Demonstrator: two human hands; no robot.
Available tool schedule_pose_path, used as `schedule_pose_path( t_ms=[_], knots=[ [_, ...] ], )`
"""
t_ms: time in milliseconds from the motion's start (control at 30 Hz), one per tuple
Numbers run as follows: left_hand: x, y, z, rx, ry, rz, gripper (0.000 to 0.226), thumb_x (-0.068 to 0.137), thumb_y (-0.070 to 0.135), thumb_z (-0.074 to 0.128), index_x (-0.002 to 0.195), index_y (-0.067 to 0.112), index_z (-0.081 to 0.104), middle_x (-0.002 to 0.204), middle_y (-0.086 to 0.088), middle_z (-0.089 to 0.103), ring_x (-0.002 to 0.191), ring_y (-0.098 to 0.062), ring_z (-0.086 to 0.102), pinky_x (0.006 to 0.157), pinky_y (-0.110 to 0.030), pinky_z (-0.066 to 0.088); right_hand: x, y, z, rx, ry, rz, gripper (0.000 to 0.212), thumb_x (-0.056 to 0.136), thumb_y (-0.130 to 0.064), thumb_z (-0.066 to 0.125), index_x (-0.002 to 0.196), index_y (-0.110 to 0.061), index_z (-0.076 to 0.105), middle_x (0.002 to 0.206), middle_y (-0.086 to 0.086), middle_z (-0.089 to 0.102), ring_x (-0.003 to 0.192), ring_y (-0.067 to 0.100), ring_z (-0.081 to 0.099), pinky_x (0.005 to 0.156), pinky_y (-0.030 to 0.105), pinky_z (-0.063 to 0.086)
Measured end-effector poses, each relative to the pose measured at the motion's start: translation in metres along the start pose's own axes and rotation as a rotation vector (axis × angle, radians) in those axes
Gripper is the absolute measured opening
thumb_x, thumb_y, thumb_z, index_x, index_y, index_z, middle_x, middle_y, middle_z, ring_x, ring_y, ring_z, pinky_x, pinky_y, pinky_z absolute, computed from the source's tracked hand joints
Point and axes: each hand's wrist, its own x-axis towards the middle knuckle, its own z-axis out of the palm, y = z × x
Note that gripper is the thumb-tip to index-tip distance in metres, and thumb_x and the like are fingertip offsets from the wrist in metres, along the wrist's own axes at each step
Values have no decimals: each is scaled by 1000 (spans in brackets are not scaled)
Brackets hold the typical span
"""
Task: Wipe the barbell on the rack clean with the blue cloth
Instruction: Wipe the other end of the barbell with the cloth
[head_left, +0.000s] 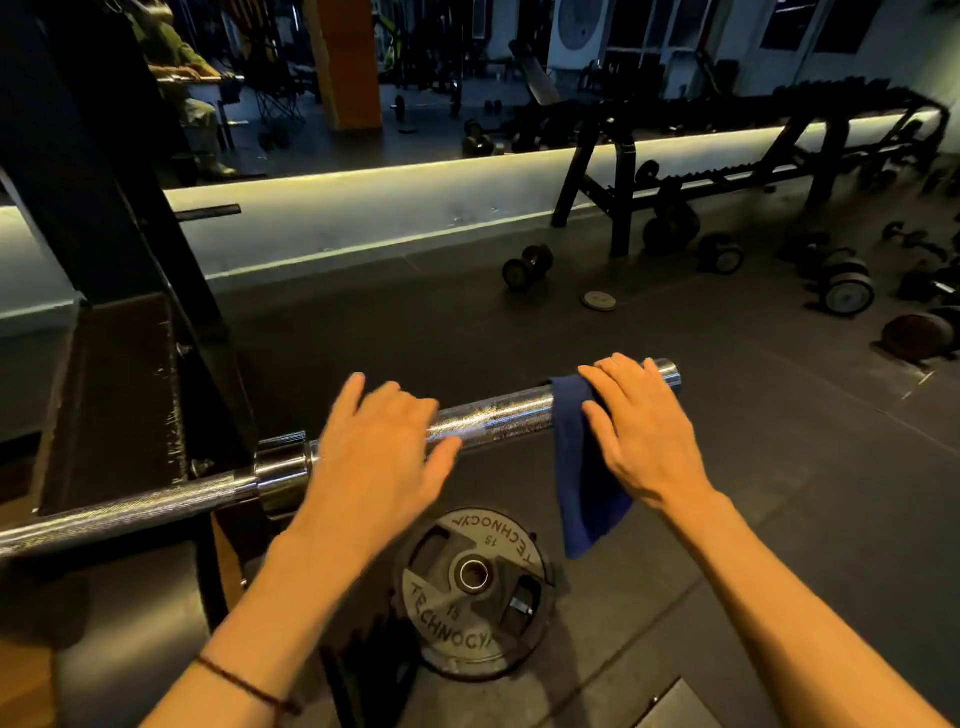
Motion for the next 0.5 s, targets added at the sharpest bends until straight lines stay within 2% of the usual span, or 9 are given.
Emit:
schedule_pose_path(
  t_ms=[33, 100, 167, 233, 400, 500],
  knots=[
    [-6, -13, 2, -3, 70, -59, 52, 92, 54, 47, 121, 15, 67, 111, -5, 70, 115, -25, 62, 114, -53, 30, 0, 8, -1, -15, -3, 16, 46, 102, -36, 38, 135, -9, 56, 132, 7, 56, 128, 31, 49, 118, 47, 24],
    [-17, -36, 6, -19, 92, -177, 57, 93, 59, 44, 109, 12, 72, 97, -7, 72, 100, -29, 67, 104, -52, 41, 0, 25, -4, -38, -16, 54, 48, 102, -37, 36, 135, -9, 57, 132, 8, 56, 128, 33, 50, 118, 49, 25],
    [-24, -48, 9, -7, 42, -211, 67, 91, 65, 34, 94, 12, 74, 79, -4, 68, 76, -28, 65, 79, -44, 52, -2, 37, -6, -39, -12, 112, 50, 102, -38, 34, 136, -8, 57, 135, 10, 57, 133, 34, 48, 120, 51, 23],
    [-26, -48, 9, 15, 42, -177, 66, 91, 64, 31, 84, 13, 72, 67, -1, 61, 63, -24, 59, 61, -39, 48, -2, 42, -5, -18, 1, 184, 53, 103, -38, 31, 137, -8, 57, 137, 12, 57, 137, 36, 45, 121, 54, 22],
    [-26, -41, 12, 51, 158, -175, 55, 96, 57, 33, 72, 15, 61, 60, -1, 52, 58, -23, 50, 57, -35, 34, 2, 6, 9, 80, 98, 315, 56, 102, -31, 24, 131, -2, 61, 136, 14, 59, 143, 40, 38, 123, 53, 14],
    [-25, -39, 13, 46, 189, -204, 54, 98, 54, 35, 70, 15, 60, 59, -1, 52, 57, -22, 49, 58, -37, 36, 5, -49, 18, 167, 102, 191, 53, 105, -31, 24, 126, -4, 64, 128, 10, 60, 136, 37, 45, 120, 55, 23]
  ],
)
